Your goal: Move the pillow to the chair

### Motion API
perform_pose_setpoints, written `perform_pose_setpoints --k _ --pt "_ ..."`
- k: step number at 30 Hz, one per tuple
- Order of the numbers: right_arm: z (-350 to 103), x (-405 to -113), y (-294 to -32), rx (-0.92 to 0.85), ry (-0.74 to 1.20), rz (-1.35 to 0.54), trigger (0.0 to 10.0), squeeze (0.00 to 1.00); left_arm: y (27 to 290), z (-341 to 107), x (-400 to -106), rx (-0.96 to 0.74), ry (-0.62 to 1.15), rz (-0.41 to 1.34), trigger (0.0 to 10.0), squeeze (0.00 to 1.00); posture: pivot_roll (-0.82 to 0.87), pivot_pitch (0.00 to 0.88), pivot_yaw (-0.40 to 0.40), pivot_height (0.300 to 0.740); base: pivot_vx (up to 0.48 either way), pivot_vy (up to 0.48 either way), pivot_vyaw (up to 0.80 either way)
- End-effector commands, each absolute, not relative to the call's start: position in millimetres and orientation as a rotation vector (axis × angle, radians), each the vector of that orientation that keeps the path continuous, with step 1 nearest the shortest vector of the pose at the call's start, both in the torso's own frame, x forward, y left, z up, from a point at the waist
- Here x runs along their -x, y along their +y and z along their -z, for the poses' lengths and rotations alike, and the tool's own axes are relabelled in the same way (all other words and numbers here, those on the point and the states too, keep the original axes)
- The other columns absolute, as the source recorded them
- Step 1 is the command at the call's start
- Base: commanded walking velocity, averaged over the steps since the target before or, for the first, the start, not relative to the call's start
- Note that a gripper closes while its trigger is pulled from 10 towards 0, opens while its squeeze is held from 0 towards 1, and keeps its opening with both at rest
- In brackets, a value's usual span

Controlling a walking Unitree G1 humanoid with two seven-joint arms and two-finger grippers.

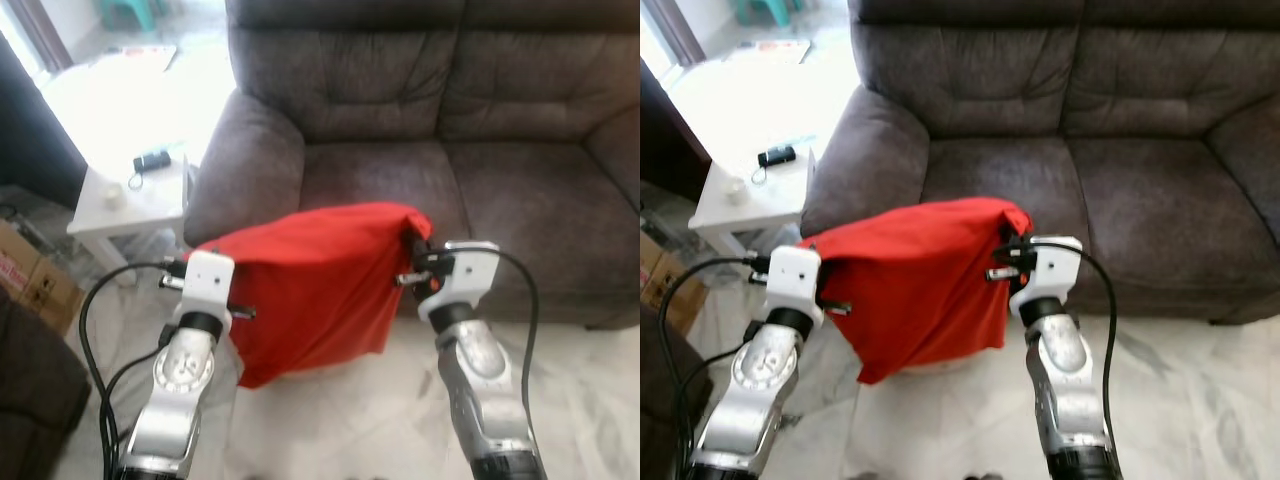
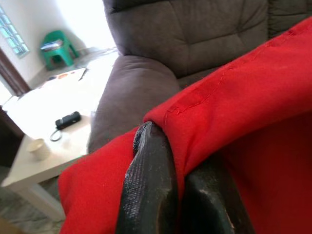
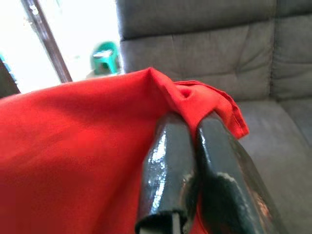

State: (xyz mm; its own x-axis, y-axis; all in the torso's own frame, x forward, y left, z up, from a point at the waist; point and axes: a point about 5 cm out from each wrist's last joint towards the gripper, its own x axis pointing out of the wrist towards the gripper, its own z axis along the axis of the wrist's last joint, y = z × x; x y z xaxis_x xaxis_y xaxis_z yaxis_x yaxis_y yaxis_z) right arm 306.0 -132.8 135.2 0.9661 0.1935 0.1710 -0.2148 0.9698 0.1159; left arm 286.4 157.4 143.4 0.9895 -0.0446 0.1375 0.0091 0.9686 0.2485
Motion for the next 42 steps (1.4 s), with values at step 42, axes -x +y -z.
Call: perform_pose_setpoints --k 42 --pt "-149.4 -313.6 -128.9 -0.134 -0.222 -0.256 10.0 0.0 159.8 -162.2 -286.9 -0.265 -0.245 0.006 10.0 0.0 0.08 0.109 -0.012 0.74 0.0 -0.289 0.0"
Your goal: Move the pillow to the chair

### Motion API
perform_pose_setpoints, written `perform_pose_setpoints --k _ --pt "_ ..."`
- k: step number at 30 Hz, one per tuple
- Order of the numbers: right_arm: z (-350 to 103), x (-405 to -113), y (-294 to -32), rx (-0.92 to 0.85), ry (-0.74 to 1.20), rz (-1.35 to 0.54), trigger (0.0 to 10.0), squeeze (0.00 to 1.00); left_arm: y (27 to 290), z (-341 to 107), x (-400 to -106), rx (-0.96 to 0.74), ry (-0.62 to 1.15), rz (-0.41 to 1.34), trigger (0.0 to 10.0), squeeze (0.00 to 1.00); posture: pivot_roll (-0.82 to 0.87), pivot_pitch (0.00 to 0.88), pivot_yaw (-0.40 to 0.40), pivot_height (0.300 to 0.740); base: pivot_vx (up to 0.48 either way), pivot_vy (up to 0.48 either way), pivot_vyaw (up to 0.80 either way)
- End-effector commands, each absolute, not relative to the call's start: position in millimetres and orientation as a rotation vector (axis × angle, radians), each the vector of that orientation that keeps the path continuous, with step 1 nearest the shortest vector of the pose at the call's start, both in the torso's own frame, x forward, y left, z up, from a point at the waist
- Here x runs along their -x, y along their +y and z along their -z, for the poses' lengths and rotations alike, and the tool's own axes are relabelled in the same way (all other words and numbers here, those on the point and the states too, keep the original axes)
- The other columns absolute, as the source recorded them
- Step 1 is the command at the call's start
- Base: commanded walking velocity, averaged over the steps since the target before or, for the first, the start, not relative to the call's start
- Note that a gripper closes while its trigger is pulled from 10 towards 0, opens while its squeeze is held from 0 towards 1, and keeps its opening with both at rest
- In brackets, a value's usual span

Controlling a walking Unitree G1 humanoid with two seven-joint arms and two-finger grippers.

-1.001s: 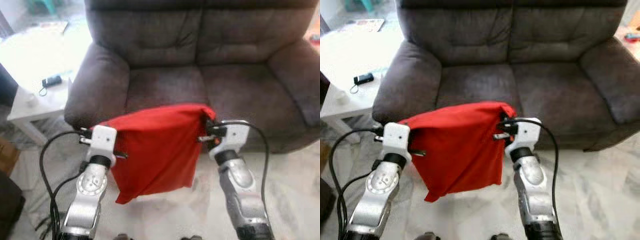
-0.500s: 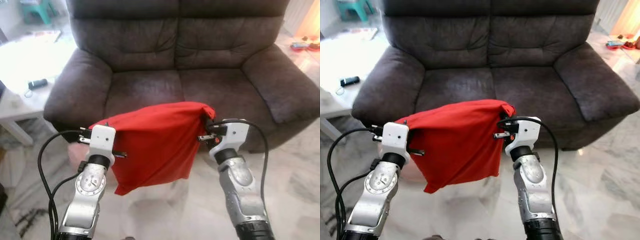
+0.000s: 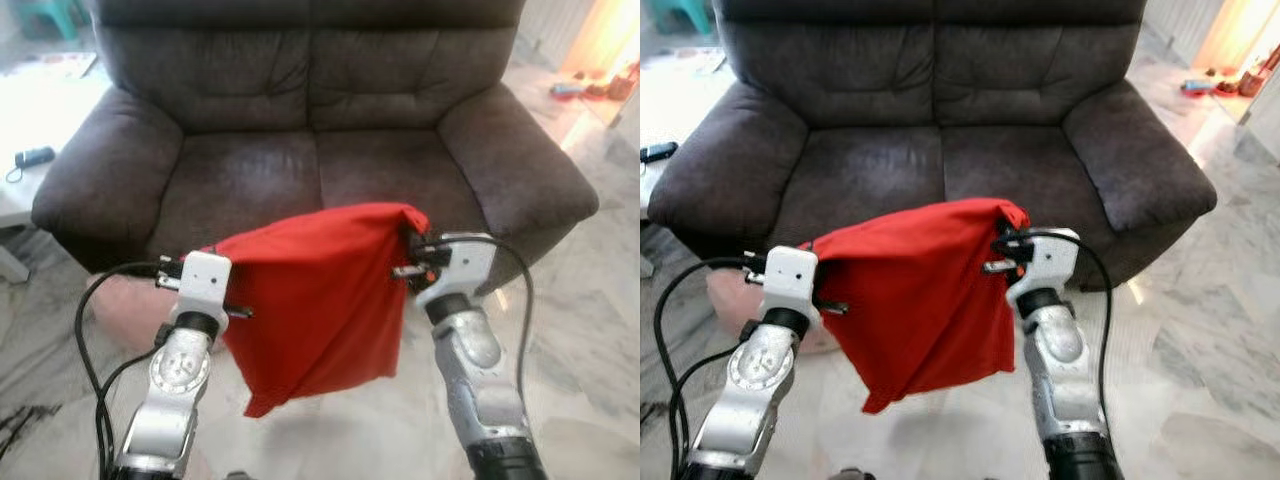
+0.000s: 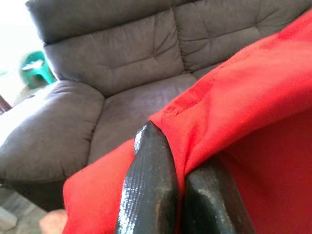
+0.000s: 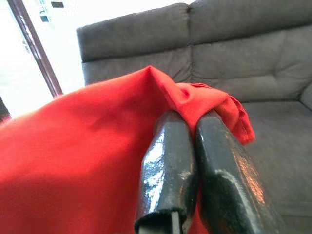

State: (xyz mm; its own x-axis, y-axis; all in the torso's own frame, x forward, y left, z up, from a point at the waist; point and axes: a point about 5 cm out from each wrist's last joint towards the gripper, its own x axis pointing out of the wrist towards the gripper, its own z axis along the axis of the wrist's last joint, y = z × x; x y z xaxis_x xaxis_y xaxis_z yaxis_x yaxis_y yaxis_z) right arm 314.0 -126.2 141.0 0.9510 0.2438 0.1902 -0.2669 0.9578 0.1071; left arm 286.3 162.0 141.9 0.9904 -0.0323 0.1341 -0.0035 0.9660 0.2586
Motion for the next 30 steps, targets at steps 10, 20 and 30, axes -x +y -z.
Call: perform_pose_setpoints --k 10,20,30 --pt "-150.6 -314.5 -130.9 -0.125 -0.226 -0.248 10.0 0.0 160.8 -161.4 -286.5 -0.264 -0.239 0.003 10.0 0.0 0.08 0.117 -0.012 0.74 0.0 -0.28 0.0" --pt "-150.7 -314.3 -128.0 -0.132 -0.228 -0.257 10.0 0.0 160.0 -161.8 -286.4 -0.264 -0.243 0.005 10.0 0.0 0.08 0.118 -0.012 0.74 0.0 -0.272 0.0" --pt "-151.0 -314.7 -125.4 -0.133 -0.228 -0.267 10.0 0.0 158.3 -159.6 -287.5 -0.277 -0.231 0.048 10.0 0.0 0.08 0.109 -0.014 0.74 0.0 -0.16 0.0"
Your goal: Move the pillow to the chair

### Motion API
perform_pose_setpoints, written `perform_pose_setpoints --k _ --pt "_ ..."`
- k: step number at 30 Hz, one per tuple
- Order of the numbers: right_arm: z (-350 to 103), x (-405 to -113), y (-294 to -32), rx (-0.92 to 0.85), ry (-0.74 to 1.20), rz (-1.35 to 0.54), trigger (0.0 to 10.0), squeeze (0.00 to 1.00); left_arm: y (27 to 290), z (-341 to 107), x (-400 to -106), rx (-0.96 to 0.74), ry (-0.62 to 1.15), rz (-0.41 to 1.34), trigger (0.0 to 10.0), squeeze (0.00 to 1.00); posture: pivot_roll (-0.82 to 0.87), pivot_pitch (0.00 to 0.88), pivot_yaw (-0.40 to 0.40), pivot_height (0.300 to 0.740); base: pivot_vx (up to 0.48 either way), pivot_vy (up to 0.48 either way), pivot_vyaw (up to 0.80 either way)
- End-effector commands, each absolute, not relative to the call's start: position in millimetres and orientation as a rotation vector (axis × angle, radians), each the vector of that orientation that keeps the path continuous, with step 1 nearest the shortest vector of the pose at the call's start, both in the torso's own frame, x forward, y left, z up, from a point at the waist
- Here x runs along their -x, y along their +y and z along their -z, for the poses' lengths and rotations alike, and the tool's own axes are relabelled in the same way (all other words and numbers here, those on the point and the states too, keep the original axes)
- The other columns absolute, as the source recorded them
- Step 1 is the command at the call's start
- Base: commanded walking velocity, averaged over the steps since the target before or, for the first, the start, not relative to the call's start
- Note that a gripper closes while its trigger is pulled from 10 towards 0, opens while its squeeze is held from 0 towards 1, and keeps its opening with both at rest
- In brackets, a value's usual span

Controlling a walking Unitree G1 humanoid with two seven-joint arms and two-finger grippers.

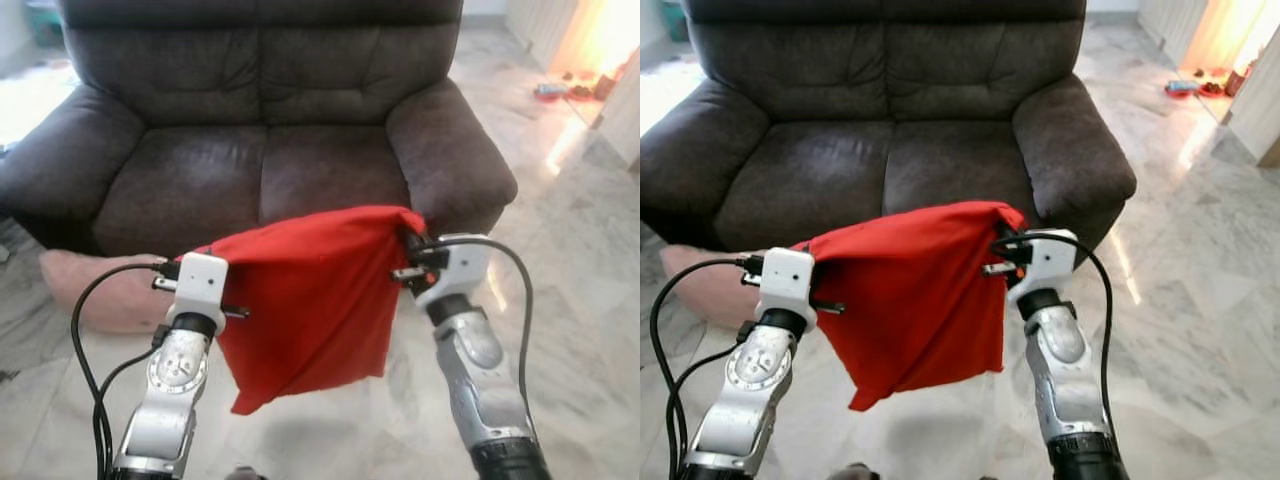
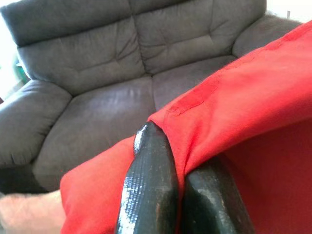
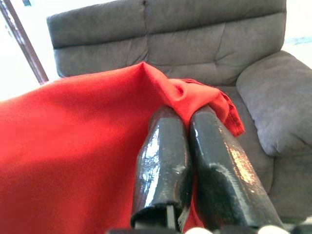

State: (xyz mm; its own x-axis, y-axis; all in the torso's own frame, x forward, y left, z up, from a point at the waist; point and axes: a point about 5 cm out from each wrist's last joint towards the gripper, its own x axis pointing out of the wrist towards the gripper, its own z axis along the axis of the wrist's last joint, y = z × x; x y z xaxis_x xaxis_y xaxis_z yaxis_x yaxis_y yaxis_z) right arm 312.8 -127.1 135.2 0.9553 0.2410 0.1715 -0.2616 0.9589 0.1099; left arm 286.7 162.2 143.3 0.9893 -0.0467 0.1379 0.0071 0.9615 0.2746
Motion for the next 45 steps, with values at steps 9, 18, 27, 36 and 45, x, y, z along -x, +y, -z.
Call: perform_pose_setpoints --k 9,18,27,36,45 --pt "-153.7 -315.2 -126.1 -0.132 -0.237 -0.266 10.0 0.0 153.1 -165.7 -283.1 -0.212 -0.277 0.087 10.0 0.0 0.07 0.095 -0.011 0.74 0.0 0.0 0.0" --pt "-159.4 -314.7 -119.1 -0.139 -0.261 -0.296 10.0 0.0 155.1 -172.5 -280.9 -0.215 -0.319 0.077 10.0 0.0 0.07 0.1 -0.014 0.74 0.0 0.0 0.0" --pt "-161.5 -316.0 -121.2 -0.133 -0.265 -0.294 10.0 0.0 151.9 -173.1 -280.5 -0.202 -0.327 0.062 10.0 0.0 0.07 0.111 -0.016 0.74 0.054 0.0 0.0" --pt "-163.3 -316.6 -119.4 -0.139 -0.267 -0.3 10.0 0.0 157.0 -176.6 -280.0 -0.209 -0.341 0.04 10.0 0.0 0.06 0.12 -0.012 0.74 0.261 0.0 0.0" --pt "-162.5 -317.3 -118.4 -0.144 -0.258 -0.3 10.0 0.0 158.6 -176.9 -280.3 -0.211 -0.343 0.03 10.0 0.0 0.06 0.119 -0.011 0.74 0.282 0.0 -0.49"
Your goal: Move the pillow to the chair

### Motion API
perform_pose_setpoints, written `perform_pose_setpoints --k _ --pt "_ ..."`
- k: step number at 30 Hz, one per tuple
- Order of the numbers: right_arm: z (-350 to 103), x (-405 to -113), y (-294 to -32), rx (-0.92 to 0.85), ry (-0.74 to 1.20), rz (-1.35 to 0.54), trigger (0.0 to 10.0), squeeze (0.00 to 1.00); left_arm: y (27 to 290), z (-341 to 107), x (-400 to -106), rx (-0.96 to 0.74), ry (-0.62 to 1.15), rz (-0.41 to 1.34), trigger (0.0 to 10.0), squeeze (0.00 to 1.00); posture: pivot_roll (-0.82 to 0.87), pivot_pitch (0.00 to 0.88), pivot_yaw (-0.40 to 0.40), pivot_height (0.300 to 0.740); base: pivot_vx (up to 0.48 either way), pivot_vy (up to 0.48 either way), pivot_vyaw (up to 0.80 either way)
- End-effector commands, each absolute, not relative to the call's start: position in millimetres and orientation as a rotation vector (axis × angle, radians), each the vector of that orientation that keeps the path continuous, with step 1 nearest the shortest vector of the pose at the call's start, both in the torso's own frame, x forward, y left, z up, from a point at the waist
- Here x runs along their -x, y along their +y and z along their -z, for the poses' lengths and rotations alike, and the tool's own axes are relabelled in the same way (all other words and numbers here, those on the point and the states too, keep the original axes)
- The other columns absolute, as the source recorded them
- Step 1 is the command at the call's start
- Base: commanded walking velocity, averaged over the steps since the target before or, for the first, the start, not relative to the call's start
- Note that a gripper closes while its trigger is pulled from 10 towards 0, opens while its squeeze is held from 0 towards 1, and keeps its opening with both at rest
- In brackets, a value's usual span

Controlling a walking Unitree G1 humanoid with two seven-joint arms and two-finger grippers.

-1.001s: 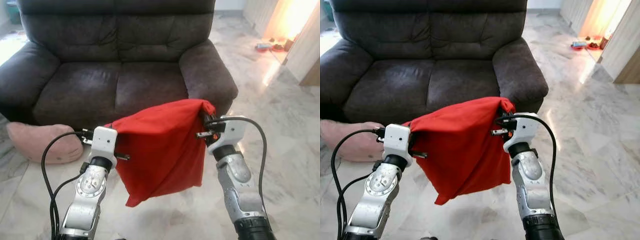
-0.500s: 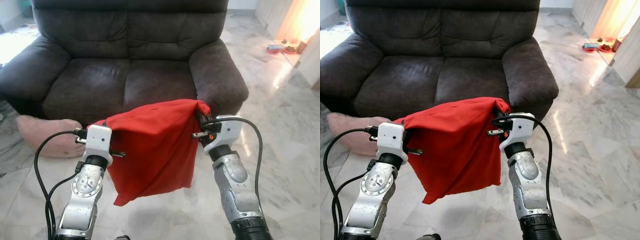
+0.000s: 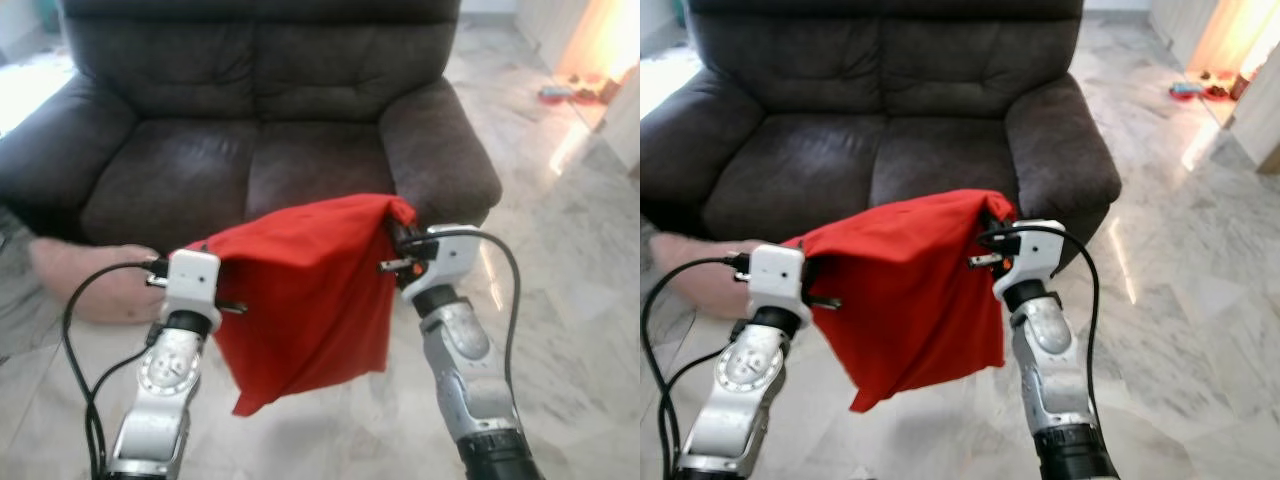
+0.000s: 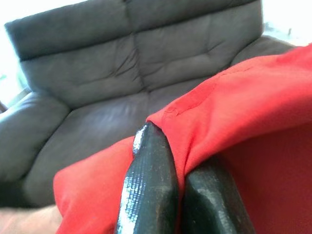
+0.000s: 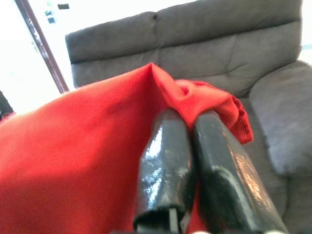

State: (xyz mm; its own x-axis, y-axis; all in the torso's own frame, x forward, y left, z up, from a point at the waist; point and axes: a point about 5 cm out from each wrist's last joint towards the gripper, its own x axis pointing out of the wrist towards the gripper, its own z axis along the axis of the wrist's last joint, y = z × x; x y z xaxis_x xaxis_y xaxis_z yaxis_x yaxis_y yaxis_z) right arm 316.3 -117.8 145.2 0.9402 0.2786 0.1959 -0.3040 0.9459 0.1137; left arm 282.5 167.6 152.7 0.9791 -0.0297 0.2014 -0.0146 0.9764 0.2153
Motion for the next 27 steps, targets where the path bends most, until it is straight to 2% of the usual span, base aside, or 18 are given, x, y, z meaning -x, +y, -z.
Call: perform_pose_setpoints --k 1,14,19,27 --pt "-162.8 -317.1 -118.1 -0.143 -0.261 -0.302 10.0 0.0 158.1 -177.0 -280.4 -0.21 -0.343 0.03 10.0 0.0 0.06 0.119 -0.011 0.74 0.289 0.0 0.0" --pt "-168.9 -314.2 -111.2 -0.12 -0.302 -0.354 10.0 0.0 159.9 -182.0 -277.8 -0.212 -0.367 0.013 10.0 0.0 0.07 0.107 -0.016 0.74 0.291 0.0 0.0" --pt "-172.8 -311.8 -108.0 -0.105 -0.333 -0.382 10.0 0.0 160.4 -182.7 -277.7 -0.211 -0.372 0.01 10.0 0.0 0.07 0.101 -0.016 0.74 0.299 0.0 0.74" --pt "-172.0 -309.9 -105.9 -0.122 -0.327 -0.408 10.0 0.0 159.4 -184.9 -279.0 -0.208 -0.383 0.005 10.0 0.0 0.06 0.095 -0.016 0.74 0.3 0.0 0.0"
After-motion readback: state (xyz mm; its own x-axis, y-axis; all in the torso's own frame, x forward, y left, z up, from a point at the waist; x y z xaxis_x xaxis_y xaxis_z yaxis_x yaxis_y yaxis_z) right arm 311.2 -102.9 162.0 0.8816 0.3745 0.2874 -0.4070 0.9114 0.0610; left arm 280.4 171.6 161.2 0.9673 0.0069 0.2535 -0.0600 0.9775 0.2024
